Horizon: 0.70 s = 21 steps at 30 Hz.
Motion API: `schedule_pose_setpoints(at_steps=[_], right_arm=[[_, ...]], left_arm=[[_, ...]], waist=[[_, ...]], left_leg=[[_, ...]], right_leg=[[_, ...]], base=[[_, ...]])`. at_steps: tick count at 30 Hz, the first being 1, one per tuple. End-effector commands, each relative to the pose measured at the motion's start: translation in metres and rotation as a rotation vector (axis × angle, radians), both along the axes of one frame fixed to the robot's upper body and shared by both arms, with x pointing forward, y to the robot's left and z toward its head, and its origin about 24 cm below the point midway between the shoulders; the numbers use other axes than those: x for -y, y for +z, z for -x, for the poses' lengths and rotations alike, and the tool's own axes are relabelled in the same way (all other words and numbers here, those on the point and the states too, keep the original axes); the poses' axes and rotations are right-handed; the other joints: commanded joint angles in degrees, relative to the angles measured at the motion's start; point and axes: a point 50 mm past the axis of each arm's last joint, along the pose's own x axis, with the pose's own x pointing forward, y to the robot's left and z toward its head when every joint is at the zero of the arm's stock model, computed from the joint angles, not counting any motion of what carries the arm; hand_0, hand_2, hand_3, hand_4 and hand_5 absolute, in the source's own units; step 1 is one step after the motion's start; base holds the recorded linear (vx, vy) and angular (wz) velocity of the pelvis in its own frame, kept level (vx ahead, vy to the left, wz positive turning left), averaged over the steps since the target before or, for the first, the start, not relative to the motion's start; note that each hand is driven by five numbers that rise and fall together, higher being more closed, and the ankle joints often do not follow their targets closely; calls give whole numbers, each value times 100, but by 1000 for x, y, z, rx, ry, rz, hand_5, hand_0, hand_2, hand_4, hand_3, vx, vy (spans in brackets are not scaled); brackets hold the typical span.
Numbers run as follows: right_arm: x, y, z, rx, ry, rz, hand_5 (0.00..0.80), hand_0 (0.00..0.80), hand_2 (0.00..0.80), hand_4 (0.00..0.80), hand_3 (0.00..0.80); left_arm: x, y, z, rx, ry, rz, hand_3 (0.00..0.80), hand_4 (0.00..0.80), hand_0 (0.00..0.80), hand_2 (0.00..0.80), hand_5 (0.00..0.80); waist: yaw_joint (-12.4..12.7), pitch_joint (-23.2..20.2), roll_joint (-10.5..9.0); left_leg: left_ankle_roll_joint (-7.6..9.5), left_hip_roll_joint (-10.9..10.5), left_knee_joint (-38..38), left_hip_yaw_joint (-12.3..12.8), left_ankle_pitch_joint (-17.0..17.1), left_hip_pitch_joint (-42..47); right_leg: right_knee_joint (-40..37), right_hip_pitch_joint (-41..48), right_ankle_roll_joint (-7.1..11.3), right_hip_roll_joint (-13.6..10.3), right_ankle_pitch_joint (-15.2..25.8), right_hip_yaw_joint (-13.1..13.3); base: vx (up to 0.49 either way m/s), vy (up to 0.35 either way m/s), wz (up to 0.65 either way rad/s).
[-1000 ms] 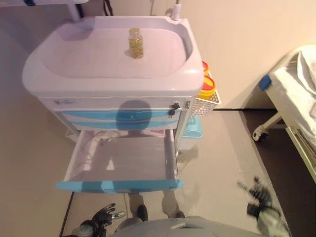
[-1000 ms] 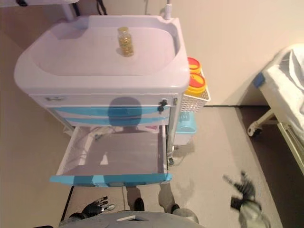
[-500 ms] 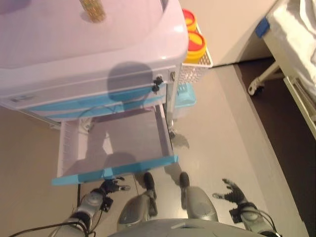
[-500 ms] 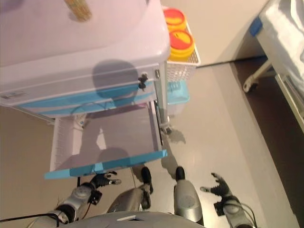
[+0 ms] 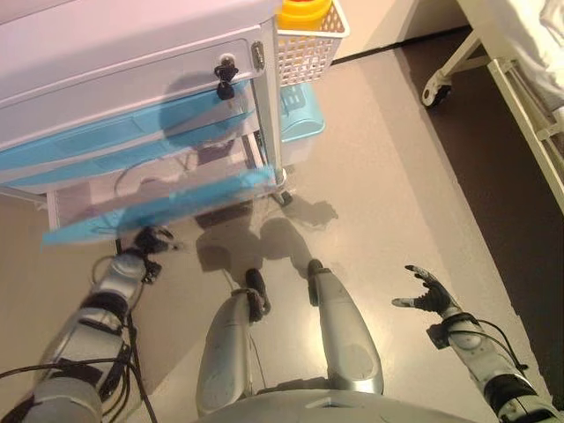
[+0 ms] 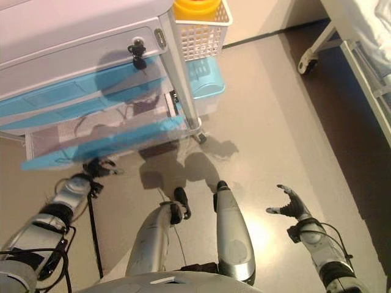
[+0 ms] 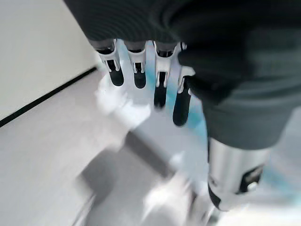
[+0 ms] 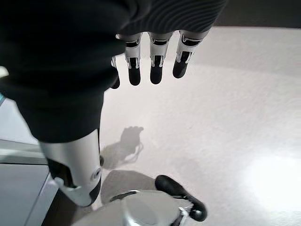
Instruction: Open the drawer and pick up the medicine
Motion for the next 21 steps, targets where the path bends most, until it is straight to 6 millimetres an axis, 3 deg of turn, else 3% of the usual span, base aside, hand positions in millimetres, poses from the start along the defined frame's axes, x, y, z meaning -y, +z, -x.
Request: schedule_pose_setpoints(at_steps=[1,3,6,8,12,13,16,17,21], right_arm=[[1,-12,32,-45,19,6,0,0,0,0,0],[-3,-17,36,-45,20,0,0,0,0,0,0],[-11,-21,36,-45,30,-11,0,0,0,0,0],[-19,-25,35,-45,39,-30,0,0,0,0,0],[-33,-30,36,-45,44,-65,0,0,0,0,0],[-37,-32,37,-54,43,-81,0,0,0,0,0],[-42,-38,42,-93,43,-116,0,0,0,0,0],[-43,-38,42,-96,44,-119,0,0,0,0,0],[-48,-50,56,-180,34,-169,0,0,0,0,0]], left_arm=[[-30,85,-17,409,155,48,0,0,0,0,0],[-24,93,-23,467,145,89,0,0,0,0,0],[-14,86,-25,469,101,158,0,0,0,0,0],[-2,68,-24,444,53,261,0,0,0,0,0],[27,14,-6,364,-18,462,0,0,0,0,0],[40,-13,8,310,-42,508,0,0,0,0,0],[63,-68,48,179,-59,593,0,0,0,0,0],[63,-71,50,170,-52,604,0,0,0,0,0],[76,-125,111,-11,21,703,0,0,0,0,0]], waist=[[-247,-436,-59],[-233,-427,-61],[-181,-418,-60],[-108,-420,-50],[46,-474,-16],[124,-536,1],[324,-747,55],[335,-774,58],[633,-1152,142]], left_leg=[[393,-301,433,45,-647,-60],[399,-339,434,-20,-625,-88],[396,-383,338,-78,-609,-22],[386,-423,137,-130,-563,130],[361,-471,-325,-240,-434,521],[339,-494,-533,-300,-365,713],[242,-533,-999,-473,-209,1161],[232,-535,-1039,-483,-182,1174],[50,-522,-1810,-741,61,1847]], right_leg=[[-700,-77,-176,311,637,-37],[-711,-101,-155,359,666,24],[-795,-50,-104,389,721,67],[-924,66,-50,400,755,77],[-1208,426,40,359,785,16],[-1366,634,73,324,797,-33],[-1805,1216,119,256,814,-208],[-1845,1237,119,253,833,-219],[-2519,2068,128,258,852,-518]], base=[[29,8,-9],[7,-6,-3],[1,-48,3],[-2,-113,5],[12,-125,10],[41,-139,12],[50,-143,11],[36,-116,20],[47,-152,29]])
